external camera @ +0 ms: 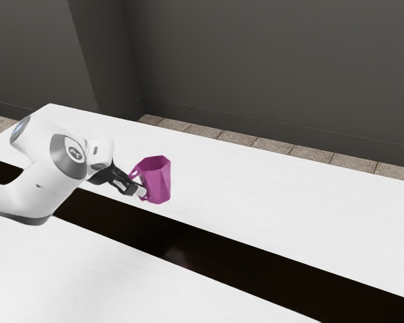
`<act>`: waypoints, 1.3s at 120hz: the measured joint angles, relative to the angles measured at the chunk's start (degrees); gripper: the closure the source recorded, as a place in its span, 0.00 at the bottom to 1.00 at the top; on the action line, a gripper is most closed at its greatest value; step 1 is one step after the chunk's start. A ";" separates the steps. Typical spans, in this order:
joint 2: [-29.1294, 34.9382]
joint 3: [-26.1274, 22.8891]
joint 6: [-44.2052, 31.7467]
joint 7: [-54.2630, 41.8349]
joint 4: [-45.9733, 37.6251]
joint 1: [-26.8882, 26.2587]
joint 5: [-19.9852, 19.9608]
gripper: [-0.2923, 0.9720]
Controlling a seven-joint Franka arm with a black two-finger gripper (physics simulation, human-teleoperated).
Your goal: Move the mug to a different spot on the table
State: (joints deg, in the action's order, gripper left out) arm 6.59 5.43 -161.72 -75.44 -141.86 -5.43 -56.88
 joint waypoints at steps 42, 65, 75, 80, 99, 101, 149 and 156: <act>-3.00 0.05 -5.92 -1.96 -1.63 3.42 -7.43 0.81; -5.63 0.12 -8.03 -2.71 -1.58 3.65 -10.83 0.81; -6.69 0.35 -8.50 -2.97 -1.53 3.57 -12.17 0.80; -7.19 -0.19 -8.73 -3.09 -1.52 4.18 -12.90 0.80; -8.75 -0.14 -10.23 -3.49 -1.02 4.14 -15.71 0.80; -8.88 -0.12 -10.35 -3.52 -0.97 4.09 -15.98 0.80; -12.57 0.01 -11.01 -4.14 0.82 3.49 -18.00 0.70; -12.80 0.02 -10.90 -4.19 0.72 3.48 -18.35 0.66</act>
State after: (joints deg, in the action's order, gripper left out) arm -6.21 5.44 -172.62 -79.63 -141.14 -1.95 -75.23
